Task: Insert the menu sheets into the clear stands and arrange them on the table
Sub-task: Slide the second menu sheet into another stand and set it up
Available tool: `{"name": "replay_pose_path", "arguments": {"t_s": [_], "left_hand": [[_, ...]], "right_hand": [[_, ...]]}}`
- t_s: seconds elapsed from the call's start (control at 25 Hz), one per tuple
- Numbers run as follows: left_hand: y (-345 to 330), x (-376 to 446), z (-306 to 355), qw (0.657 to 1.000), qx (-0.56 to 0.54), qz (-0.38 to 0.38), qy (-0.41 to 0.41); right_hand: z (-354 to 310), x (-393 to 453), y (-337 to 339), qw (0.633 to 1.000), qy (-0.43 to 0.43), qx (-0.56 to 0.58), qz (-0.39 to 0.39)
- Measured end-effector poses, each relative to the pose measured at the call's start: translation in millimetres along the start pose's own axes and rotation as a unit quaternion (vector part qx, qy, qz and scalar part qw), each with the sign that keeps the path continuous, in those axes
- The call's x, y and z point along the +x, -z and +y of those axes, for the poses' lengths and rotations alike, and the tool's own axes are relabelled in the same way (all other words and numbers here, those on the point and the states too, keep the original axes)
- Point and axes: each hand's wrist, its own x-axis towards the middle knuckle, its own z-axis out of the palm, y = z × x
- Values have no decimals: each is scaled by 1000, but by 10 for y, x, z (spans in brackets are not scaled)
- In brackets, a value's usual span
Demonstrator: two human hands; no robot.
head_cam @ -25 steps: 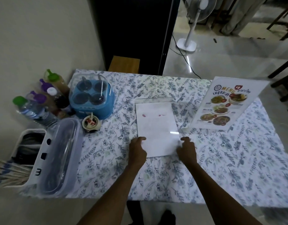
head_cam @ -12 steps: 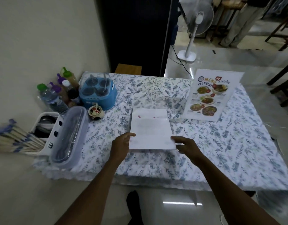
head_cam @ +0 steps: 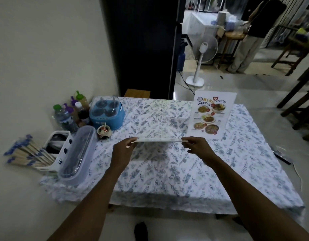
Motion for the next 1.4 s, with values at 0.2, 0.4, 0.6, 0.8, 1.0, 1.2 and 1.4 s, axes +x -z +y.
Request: {"name": "replay_pose_path", "arguments": {"t_s": [0.2, 0.4, 0.6, 0.8, 1.0, 1.2, 1.4], "left_hand": [[8, 548, 84, 998, 43, 2, -54], [-125, 1238, 70, 995, 50, 37, -79], [-345, 1843, -44, 995, 28, 61, -67], [-477, 2181, -218, 998, 21, 49, -45], [-520, 2290, -301, 998, 27, 42, -46], [-544, 2291, -365, 998, 20, 32, -40], [-541, 2264, -341, 999, 28, 30, -36]], "right_hand": [[-284, 464, 56, 998, 22, -34, 39], [-477, 1053, -92, 994, 14, 3, 106], [-532, 1611, -205, 990, 2, -23, 138], [-512, 1937, -341, 987, -15, -36, 155], [-498, 2067, -366, 987, -28, -50, 149], [-472, 2066, -378, 985, -34, -73, 151], [-437, 2086, -370, 983, -36, -110, 145]]}}
